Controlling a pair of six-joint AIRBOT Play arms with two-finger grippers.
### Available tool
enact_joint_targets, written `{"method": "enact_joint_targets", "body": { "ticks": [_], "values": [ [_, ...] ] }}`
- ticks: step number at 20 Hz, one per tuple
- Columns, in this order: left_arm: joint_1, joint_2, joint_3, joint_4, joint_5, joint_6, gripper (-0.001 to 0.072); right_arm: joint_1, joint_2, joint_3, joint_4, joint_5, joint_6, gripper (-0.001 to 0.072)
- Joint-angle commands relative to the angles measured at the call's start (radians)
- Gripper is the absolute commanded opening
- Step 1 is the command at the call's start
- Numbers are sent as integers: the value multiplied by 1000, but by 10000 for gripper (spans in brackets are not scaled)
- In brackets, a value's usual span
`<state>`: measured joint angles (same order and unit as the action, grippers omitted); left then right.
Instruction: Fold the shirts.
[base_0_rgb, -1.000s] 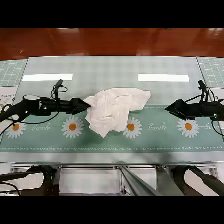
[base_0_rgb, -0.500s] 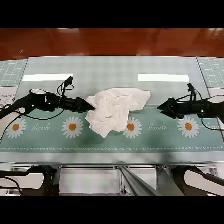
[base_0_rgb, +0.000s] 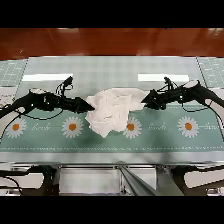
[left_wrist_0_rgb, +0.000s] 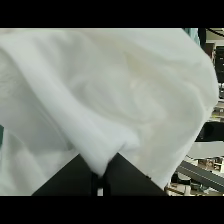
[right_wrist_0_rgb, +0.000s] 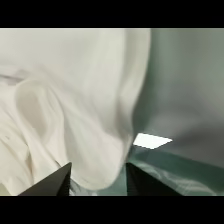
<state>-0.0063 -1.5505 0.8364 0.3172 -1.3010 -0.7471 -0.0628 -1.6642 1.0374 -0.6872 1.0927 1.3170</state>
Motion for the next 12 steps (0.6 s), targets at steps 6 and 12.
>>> {"method": "enact_joint_targets", "body": {
  "ticks": [6, 12],
  "values": [
    [3, 0, 8, 1, -2, -2, 19, 76, -111, 239, -50, 53, -5, 20],
    [113, 85, 139, 0, -81, -82, 19, 44, -24, 455, -96, 160, -5, 19]
  ]
}}
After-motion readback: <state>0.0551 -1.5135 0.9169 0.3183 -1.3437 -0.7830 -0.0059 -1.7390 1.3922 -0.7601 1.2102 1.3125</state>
